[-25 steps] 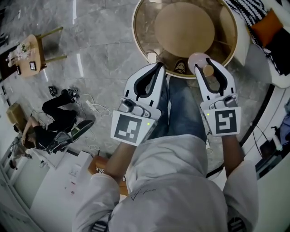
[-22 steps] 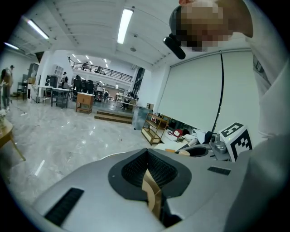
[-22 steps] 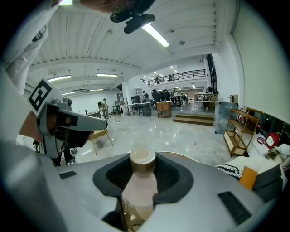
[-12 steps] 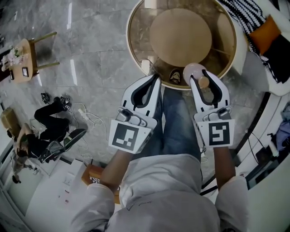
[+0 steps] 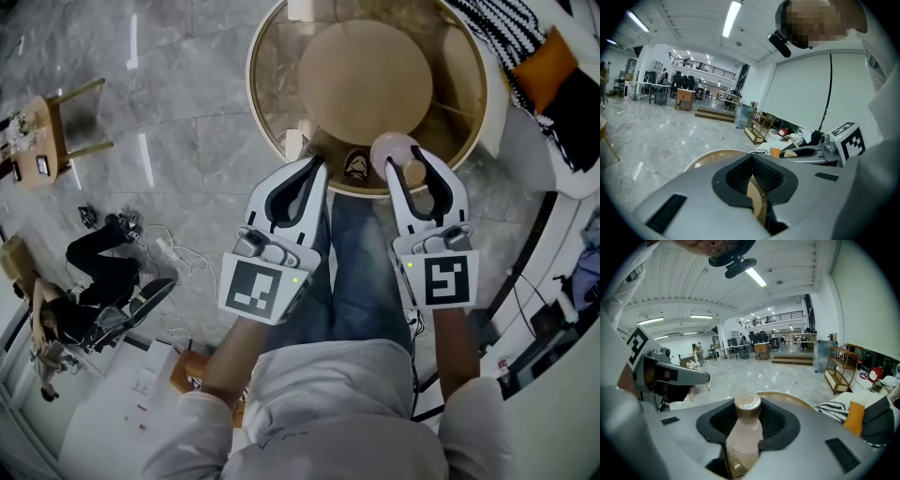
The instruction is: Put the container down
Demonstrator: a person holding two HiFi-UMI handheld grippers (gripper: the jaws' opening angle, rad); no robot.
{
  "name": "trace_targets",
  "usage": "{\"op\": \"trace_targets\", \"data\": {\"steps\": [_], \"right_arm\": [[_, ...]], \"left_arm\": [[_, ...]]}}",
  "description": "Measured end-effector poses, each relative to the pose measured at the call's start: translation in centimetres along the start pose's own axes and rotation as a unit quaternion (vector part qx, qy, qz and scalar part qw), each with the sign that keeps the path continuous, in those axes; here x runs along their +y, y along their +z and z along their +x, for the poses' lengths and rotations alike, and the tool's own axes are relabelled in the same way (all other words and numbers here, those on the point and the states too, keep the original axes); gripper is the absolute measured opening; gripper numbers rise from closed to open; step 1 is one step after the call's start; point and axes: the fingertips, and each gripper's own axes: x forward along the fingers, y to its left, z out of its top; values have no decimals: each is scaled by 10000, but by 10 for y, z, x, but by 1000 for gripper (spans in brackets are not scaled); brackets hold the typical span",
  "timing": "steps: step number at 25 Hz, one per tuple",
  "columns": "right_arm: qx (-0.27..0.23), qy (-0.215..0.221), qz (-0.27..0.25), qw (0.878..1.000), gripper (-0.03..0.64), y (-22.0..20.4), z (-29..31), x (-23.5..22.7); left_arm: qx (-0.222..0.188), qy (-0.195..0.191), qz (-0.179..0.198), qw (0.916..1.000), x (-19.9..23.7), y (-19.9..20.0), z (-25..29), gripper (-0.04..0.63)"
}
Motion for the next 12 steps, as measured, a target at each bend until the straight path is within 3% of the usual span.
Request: {"op": "trace_targets", "data": {"steps": [12], "right_arm": [[190, 29, -15, 9998, 140, -19, 29, -8]], "left_arm": [[157, -142, -97, 9997, 11, -15, 23, 18]]}}
